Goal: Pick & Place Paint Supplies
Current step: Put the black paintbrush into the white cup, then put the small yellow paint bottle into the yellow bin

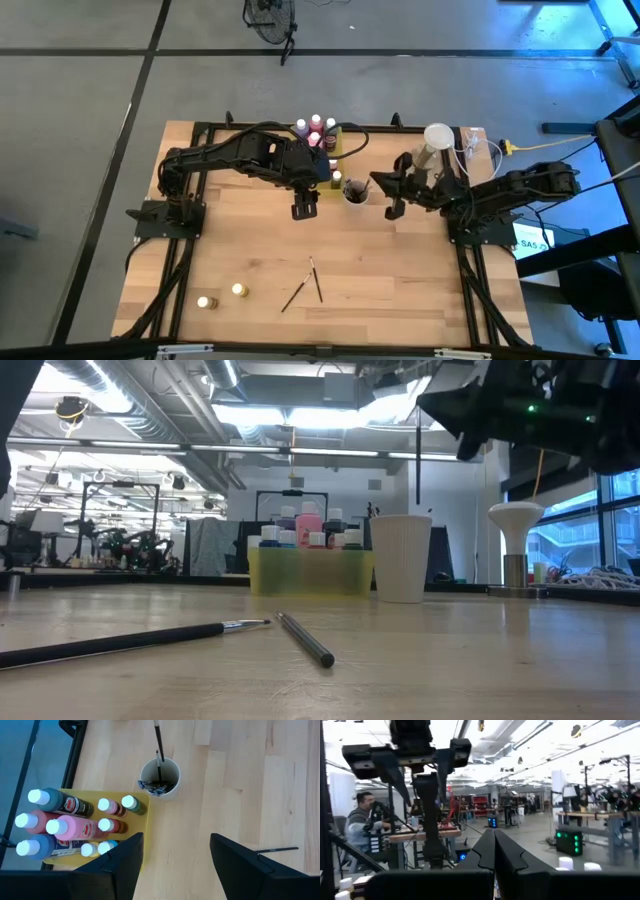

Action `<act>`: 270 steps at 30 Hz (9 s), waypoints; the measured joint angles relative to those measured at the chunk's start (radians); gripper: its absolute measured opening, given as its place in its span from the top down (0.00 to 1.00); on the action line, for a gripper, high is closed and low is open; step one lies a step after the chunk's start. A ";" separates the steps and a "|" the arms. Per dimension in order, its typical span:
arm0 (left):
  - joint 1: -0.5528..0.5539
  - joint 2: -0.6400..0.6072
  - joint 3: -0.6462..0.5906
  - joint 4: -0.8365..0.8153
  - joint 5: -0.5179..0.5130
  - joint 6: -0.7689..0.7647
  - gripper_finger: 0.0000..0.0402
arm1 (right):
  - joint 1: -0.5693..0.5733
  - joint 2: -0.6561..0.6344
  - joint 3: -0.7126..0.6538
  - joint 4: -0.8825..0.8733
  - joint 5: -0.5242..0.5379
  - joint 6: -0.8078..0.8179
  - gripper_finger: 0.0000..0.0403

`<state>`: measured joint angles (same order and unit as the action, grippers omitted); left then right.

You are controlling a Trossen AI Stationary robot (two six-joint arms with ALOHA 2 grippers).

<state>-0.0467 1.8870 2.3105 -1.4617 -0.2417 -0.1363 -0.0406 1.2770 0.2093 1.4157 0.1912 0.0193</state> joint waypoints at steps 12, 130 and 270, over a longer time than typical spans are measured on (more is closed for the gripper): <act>0.000 0.000 0.000 0.000 0.000 0.000 0.44 | -0.064 0.098 0.003 0.026 -0.146 -0.007 1.00; -0.009 0.012 0.001 0.229 0.074 0.000 0.44 | 0.133 0.099 0.061 -0.134 -0.666 -0.192 0.64; -0.685 -0.376 -0.948 0.162 0.214 -1.411 0.44 | 0.304 0.099 0.142 -0.335 -0.506 -0.215 0.64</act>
<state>-0.7315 1.5109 1.3621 -1.3000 -0.0282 -1.5472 0.2638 1.3758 0.3515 1.0802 -0.3153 -0.1955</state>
